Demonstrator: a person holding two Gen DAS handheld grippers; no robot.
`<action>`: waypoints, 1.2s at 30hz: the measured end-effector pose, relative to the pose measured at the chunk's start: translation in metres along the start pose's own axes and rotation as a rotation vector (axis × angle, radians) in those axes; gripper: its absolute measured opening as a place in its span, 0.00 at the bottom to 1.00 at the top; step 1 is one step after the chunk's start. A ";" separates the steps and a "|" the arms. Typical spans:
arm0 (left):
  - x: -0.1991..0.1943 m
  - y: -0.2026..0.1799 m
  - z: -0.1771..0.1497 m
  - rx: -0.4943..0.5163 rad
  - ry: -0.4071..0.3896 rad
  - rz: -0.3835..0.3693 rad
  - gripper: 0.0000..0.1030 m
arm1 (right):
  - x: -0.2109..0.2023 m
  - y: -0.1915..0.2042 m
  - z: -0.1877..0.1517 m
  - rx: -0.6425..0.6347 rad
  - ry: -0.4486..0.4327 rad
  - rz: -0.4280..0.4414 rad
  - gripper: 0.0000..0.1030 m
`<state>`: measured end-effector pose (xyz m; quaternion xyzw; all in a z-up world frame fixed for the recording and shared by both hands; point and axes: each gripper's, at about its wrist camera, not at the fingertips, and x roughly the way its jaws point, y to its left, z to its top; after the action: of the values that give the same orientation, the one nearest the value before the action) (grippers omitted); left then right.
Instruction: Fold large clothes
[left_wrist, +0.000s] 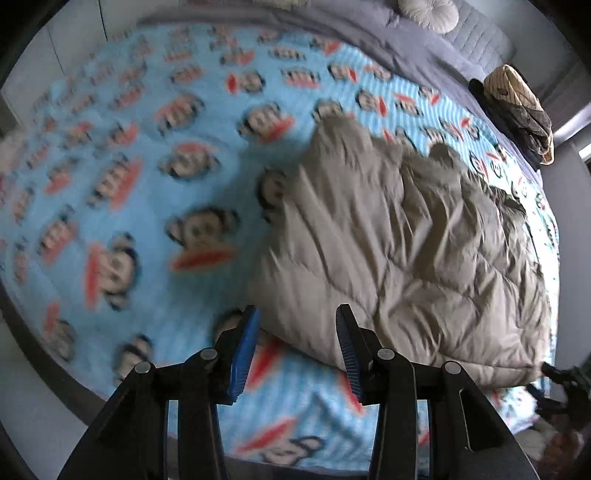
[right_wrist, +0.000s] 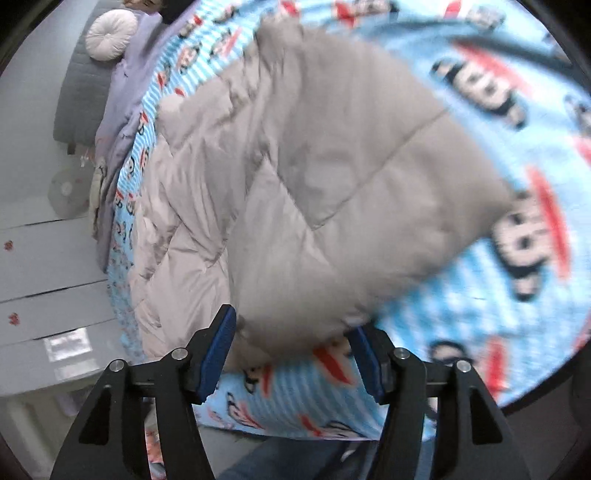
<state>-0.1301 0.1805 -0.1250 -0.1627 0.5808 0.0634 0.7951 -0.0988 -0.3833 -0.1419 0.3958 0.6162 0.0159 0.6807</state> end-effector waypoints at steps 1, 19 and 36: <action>-0.006 0.001 0.004 0.000 -0.023 0.003 0.43 | -0.012 -0.005 -0.007 -0.014 -0.033 -0.018 0.61; 0.095 0.010 0.017 0.088 0.242 0.047 0.60 | 0.040 0.089 -0.048 -0.291 -0.060 -0.230 0.27; 0.171 0.032 0.118 0.124 0.507 -0.579 0.60 | 0.103 0.087 -0.031 -0.258 0.034 -0.431 0.27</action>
<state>0.0212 0.2345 -0.2600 -0.2821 0.6917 -0.2412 0.6195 -0.0596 -0.2552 -0.1757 0.1648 0.6905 -0.0446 0.7029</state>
